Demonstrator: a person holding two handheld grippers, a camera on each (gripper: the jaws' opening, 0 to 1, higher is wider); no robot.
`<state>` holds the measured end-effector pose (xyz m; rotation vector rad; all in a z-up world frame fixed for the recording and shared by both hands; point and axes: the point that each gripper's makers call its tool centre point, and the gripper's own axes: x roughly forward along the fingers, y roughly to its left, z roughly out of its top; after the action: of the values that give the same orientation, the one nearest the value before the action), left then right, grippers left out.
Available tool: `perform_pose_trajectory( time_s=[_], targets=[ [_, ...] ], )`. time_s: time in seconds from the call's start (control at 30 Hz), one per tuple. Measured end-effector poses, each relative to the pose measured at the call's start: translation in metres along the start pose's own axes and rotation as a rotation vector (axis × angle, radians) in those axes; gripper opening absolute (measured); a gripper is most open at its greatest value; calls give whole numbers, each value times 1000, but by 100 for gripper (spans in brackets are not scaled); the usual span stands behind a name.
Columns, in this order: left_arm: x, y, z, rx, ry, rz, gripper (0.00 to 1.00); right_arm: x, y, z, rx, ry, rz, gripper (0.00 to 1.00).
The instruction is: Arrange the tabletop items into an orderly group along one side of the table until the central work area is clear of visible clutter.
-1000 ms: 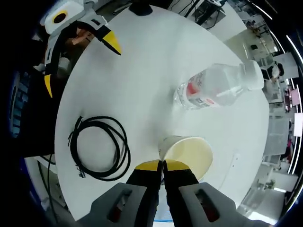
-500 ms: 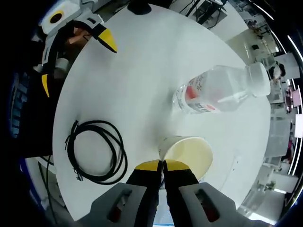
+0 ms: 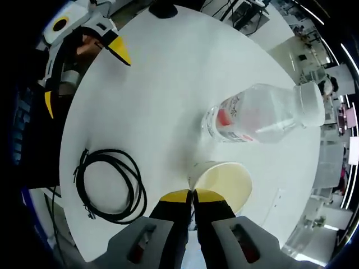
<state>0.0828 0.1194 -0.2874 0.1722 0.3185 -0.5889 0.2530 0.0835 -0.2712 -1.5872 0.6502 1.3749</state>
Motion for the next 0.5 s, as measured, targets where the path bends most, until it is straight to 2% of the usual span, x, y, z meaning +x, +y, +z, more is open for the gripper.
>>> perform_pose_trajectory(
  time_s=[0.5],
  targets=[
    [1,-4,-4,2,8,-6,100,8,-3,5,19,-29,-5,0]
  ],
)
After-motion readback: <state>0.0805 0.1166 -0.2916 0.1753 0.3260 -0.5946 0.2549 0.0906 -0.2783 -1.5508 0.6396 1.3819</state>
